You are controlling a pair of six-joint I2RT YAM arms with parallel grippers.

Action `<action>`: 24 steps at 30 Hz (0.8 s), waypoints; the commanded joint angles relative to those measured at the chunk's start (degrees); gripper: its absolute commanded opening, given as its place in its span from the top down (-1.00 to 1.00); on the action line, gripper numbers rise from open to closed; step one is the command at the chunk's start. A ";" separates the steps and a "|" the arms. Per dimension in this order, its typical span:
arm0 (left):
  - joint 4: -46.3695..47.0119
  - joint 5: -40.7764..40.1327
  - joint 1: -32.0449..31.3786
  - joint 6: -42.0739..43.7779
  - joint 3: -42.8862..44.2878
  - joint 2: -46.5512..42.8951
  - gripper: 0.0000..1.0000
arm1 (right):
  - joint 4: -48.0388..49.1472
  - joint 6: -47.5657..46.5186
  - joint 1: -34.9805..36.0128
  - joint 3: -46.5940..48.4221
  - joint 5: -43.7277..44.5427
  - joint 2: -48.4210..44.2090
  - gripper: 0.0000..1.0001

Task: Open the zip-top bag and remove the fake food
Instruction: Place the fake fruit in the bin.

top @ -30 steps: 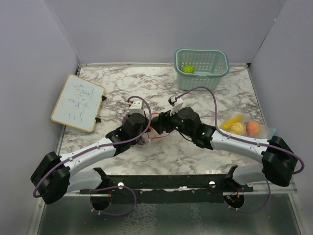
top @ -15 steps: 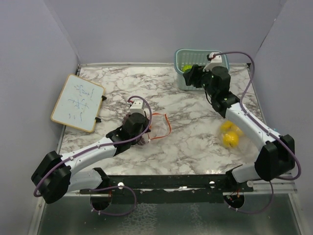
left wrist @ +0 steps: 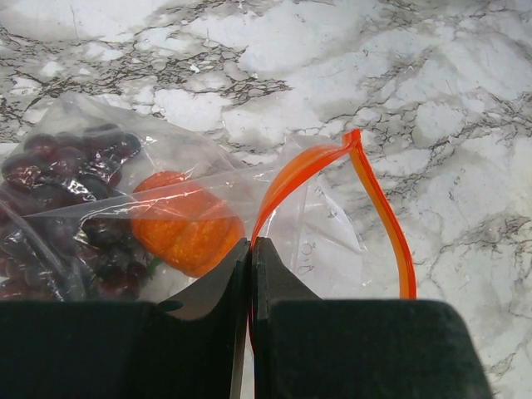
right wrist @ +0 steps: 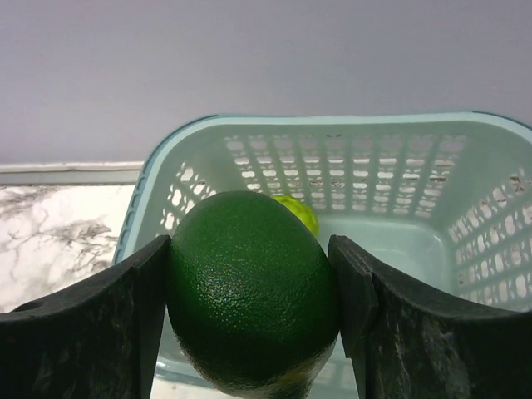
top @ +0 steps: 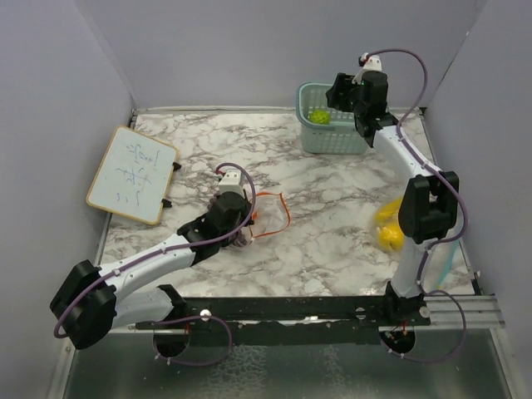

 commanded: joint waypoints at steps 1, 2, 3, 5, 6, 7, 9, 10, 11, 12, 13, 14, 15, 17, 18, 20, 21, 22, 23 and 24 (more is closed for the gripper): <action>-0.62 -1.15 -0.08 0.58 0.51 -0.85 0.85 | -4.67 -2.93 0.07 8.13 -0.71 4.93 -0.43; -0.49 -0.97 -0.07 0.52 0.43 -0.75 0.85 | -5.89 -3.48 0.07 9.63 -0.24 6.07 -0.58; -0.37 -0.80 -0.06 0.48 0.34 -0.73 0.85 | -7.26 -4.02 0.11 11.00 0.36 7.03 -0.76; -0.27 -0.66 -0.13 0.32 0.18 -0.72 0.85 | -8.45 -4.63 0.12 12.11 1.00 7.81 -1.00; -0.22 -0.73 -0.11 0.28 0.13 -0.77 0.85 | -8.47 -4.86 0.06 11.52 0.72 7.31 -0.99; -0.29 -0.77 -0.08 0.25 0.08 -0.81 0.85 | -8.03 -4.64 0.08 9.83 0.27 6.04 -0.99; -0.09 -0.91 -0.07 0.14 -0.21 -0.91 0.85 | -3.30 -3.92 0.19 2.94 -2.24 1.65 -0.99; 0.32 -0.78 -0.08 0.16 -0.30 -0.86 0.85 | -0.23 -3.40 0.39 -1.33 -3.33 -1.16 -0.99; 0.57 -0.68 -0.06 0.06 -0.32 -0.63 0.85 | 2.75 -2.93 0.73 -5.47 -4.03 -3.99 -0.99; 0.67 -0.59 -0.06 -0.03 -0.23 -0.37 0.85 | 5.18 -2.77 1.37 -9.29 -4.62 -7.05 -0.99; 0.77 -0.43 -0.06 -0.12 -0.13 -0.01 0.85 | 7.40 -2.76 2.37 -12.98 -4.66 -9.87 -0.96; 1.04 -0.14 -0.08 -0.26 -0.12 0.32 0.85 | 9.22 -3.04 3.54 -16.26 -4.81 -12.92 -0.91; 1.47 0.10 -0.06 -0.29 -0.15 0.66 0.85 | 10.52 -3.60 5.52 -19.63 -5.20 -15.88 -0.85; 2.15 0.46 -0.10 -0.46 -0.13 1.32 0.85 | 12.82 -4.30 8.96 -26.39 -5.78 -21.38 -0.75; 2.47 0.58 -0.10 -0.56 -0.07 1.68 0.85 | 14.91 -4.65 11.12 -30.36 -6.34 -23.90 -0.69; 3.22 1.08 -0.06 -0.74 0.17 2.50 0.85 | 17.32 -4.39 15.07 -37.74 -6.67 -28.76 -0.61; 3.62 1.40 -0.06 -0.88 0.23 2.83 0.85 | 18.16 -3.67 16.83 -41.28 -6.98 -30.54 -0.56; 4.09 1.68 -0.09 -0.90 0.24 3.21 0.85 | 19.11 -2.16 18.31 -44.94 -7.38 -32.17 -0.52; 4.53 1.88 -0.13 -1.00 0.24 3.72 0.85 | 20.57 -0.39 19.76 -48.50 -7.99 -33.47 -0.47; 4.91 2.04 -0.07 -1.20 0.24 4.14 0.85 | 22.17 1.26 21.23 -51.54 -8.84 -34.50 -0.40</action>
